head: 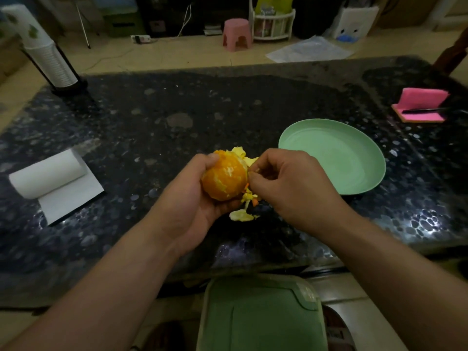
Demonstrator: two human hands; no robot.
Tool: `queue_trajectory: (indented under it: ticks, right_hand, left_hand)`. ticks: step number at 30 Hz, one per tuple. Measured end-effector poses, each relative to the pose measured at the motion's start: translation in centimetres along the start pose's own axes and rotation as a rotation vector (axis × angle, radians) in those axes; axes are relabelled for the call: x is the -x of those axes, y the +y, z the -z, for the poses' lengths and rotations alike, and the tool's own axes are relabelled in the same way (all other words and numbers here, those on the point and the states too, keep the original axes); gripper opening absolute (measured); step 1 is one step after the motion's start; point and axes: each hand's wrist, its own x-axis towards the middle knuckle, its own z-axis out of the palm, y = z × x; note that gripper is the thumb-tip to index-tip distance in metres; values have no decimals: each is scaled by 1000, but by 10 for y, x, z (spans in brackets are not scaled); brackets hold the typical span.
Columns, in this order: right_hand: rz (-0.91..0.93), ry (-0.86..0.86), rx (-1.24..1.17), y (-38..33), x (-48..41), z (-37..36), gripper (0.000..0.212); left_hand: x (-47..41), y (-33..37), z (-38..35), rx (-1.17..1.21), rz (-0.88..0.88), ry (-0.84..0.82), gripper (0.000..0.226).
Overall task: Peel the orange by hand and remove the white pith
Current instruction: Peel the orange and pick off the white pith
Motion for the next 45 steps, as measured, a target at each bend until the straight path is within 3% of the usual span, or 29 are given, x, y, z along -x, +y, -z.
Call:
queue_trajectory:
  ticks: [6, 11, 17, 21, 25, 29, 35, 40, 45]
  right_hand:
    - [41, 7, -2, -5, -4, 3, 6]
    - [50, 26, 14, -7, -10, 8, 9]
    - [103, 110, 123, -8, -8, 11, 11]
    - [86, 140, 152, -7, -8, 12, 11]
    - [22, 107, 56, -8, -9, 16, 9]
    - [-59, 23, -62, -10, -7, 16, 7]
    - [-16, 36, -19, -11, -12, 14, 5]
    - [-60, -32, -218, -13, -12, 16, 6]
    - [-26, -82, -269, -14, -11, 19, 6]
  left_hand:
    - [-3, 11, -3, -28, -38, 1, 32]
    - [-5, 16, -2, -148, -43, -11, 41]
    - [-7, 16, -12, -247, -90, -29, 28]
    - [-8, 14, -15, -237, -70, -53, 43]
    - [-8, 15, -10, -315, -86, -130, 50]
    - [-11, 10, -4, -418, -175, -95, 67]
    - [-13, 7, 1, -475, -294, -85, 72]
    - [-9, 11, 5, -337, -239, -96, 64]
    - [-7, 15, 7, -274, -230, -95, 66]
